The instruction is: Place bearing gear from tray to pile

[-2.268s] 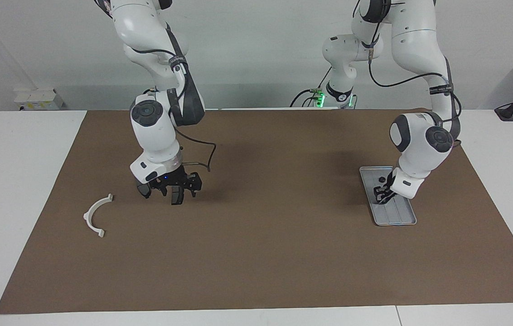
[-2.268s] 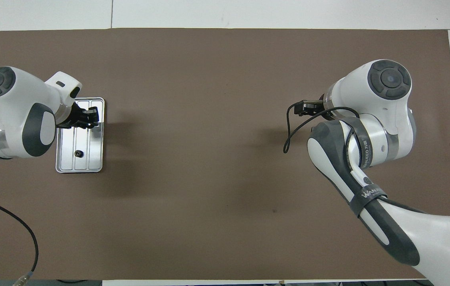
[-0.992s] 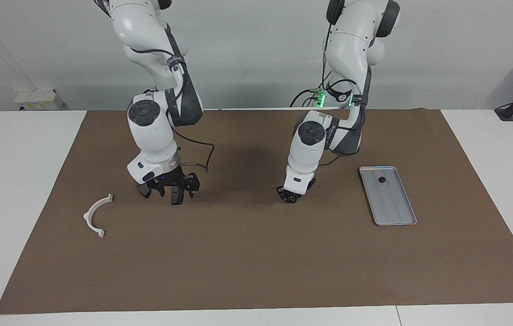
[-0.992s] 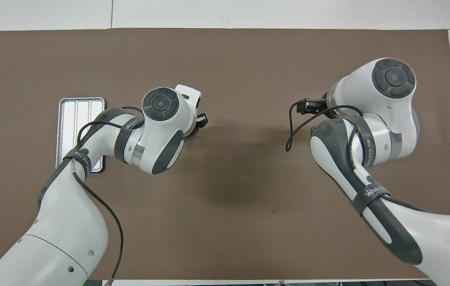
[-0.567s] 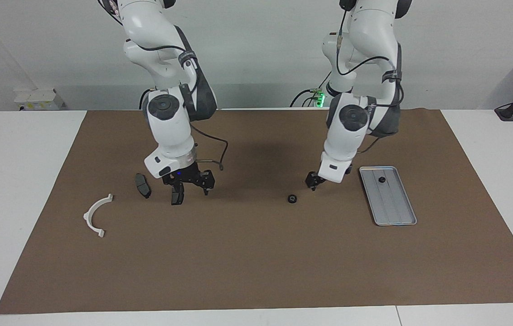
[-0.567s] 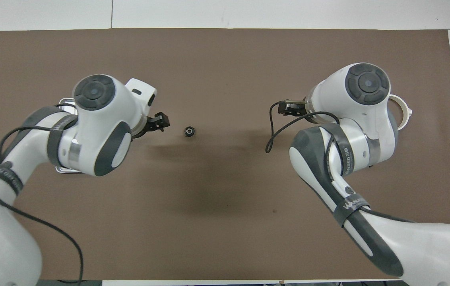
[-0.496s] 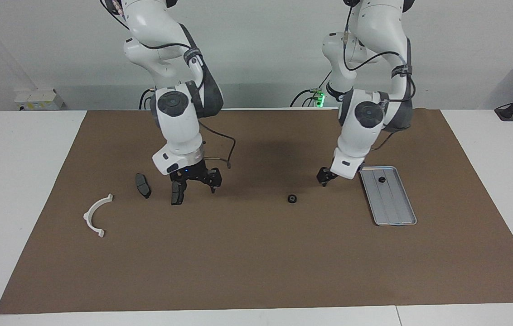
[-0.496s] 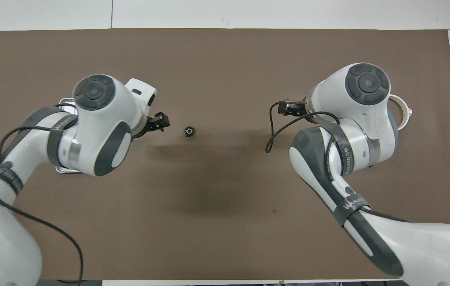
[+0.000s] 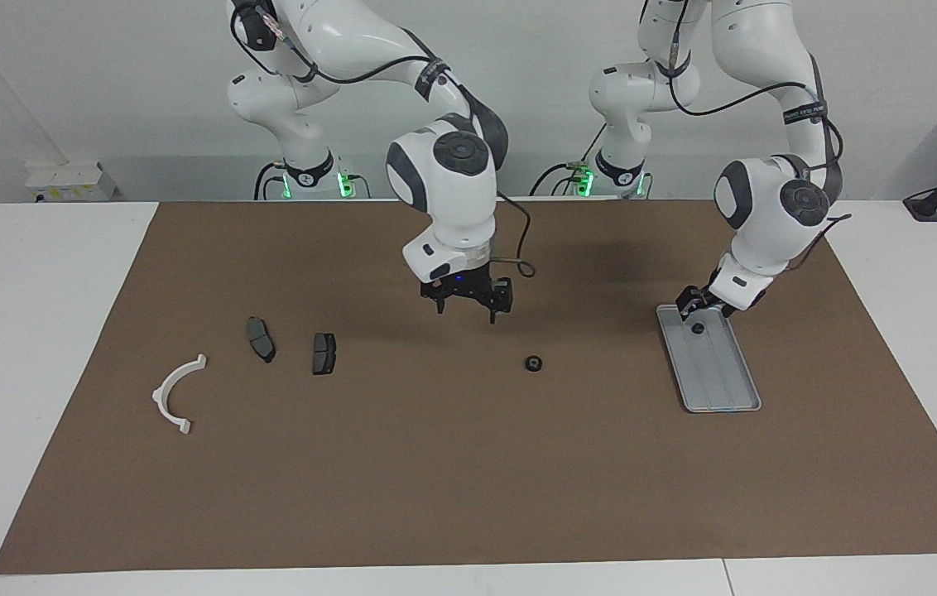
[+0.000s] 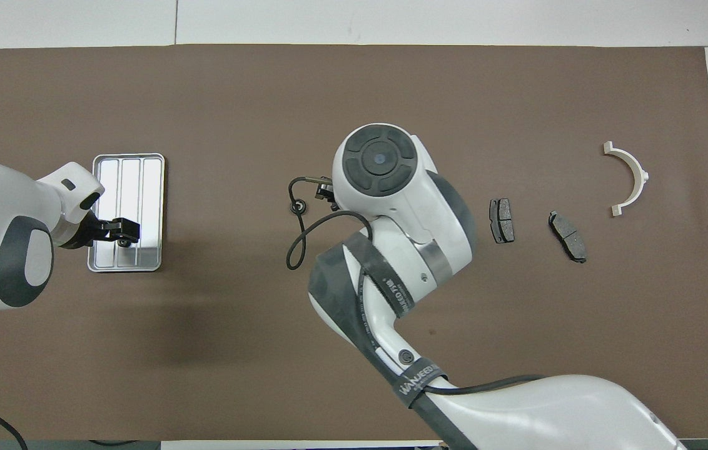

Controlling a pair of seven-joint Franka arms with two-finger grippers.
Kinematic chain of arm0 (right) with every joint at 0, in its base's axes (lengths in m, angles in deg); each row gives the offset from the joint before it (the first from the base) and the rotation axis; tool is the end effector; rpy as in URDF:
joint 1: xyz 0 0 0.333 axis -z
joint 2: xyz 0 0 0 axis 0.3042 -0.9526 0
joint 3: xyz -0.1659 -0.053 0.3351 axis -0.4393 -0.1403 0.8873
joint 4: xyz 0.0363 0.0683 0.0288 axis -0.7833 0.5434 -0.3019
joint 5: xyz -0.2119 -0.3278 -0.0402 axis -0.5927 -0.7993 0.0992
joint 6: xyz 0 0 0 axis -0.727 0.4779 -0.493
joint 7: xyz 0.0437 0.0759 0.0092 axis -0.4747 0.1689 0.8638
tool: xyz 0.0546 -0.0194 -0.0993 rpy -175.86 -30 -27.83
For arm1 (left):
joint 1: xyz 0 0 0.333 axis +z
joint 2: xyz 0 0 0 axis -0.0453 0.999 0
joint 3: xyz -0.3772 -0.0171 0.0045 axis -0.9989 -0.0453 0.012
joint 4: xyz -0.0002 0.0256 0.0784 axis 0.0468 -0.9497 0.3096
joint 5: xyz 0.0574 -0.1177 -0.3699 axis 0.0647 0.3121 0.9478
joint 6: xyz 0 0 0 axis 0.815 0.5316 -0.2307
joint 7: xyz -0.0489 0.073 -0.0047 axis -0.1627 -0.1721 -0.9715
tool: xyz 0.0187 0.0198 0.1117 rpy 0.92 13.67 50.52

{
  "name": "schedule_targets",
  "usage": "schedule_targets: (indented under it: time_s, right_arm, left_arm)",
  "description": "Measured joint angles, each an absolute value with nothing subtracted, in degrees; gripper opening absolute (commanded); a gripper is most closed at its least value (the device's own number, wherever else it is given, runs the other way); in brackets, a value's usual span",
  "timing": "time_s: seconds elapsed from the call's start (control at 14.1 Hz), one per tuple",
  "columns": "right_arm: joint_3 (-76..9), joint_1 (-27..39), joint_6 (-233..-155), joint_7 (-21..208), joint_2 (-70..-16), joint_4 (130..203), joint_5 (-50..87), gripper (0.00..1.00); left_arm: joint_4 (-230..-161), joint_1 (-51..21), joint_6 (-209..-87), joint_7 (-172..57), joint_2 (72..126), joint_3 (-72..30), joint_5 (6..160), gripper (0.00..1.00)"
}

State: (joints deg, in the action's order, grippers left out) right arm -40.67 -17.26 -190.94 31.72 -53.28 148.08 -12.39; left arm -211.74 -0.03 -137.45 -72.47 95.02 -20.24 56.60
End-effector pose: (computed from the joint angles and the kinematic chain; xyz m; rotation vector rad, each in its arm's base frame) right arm 0.5891 0.4143 0.4643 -3.0677 0.4911 -0.0633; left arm 0.5424 0.0044 0.3887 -3.1323 -0.0120 0.1026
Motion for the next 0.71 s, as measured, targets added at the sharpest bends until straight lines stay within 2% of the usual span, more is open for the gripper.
schedule_targets:
  time_s: [0.07,0.14,0.35,0.71]
  right_arm:
    - [-40.7,-18.8,-190.6,29.0,-56.6,144.4,-12.4,1.00]
    - [-40.7,-20.1,-190.6,27.1,-60.1,140.8,-12.6,1.00]
    - [-40.9,-22.1,-190.5,24.5,-69.7,131.6,-13.4,1.00]
    - [-41.7,-23.7,-188.8,23.9,-78.2,121.9,-13.6,0.98]
  left_arm:
    - [-212.6,0.2,-138.7,-72.5,95.2,-20.2,56.6,0.56]
    - [-213.2,0.3,-139.4,-72.5,95.3,-20.2,56.6,0.51]
    - [-213.6,0.9,-140.8,-71.7,95.9,-20.3,56.6,0.50]
    - [-214.1,0.9,-143.8,-70.8,98.2,-20.3,56.6,0.50]
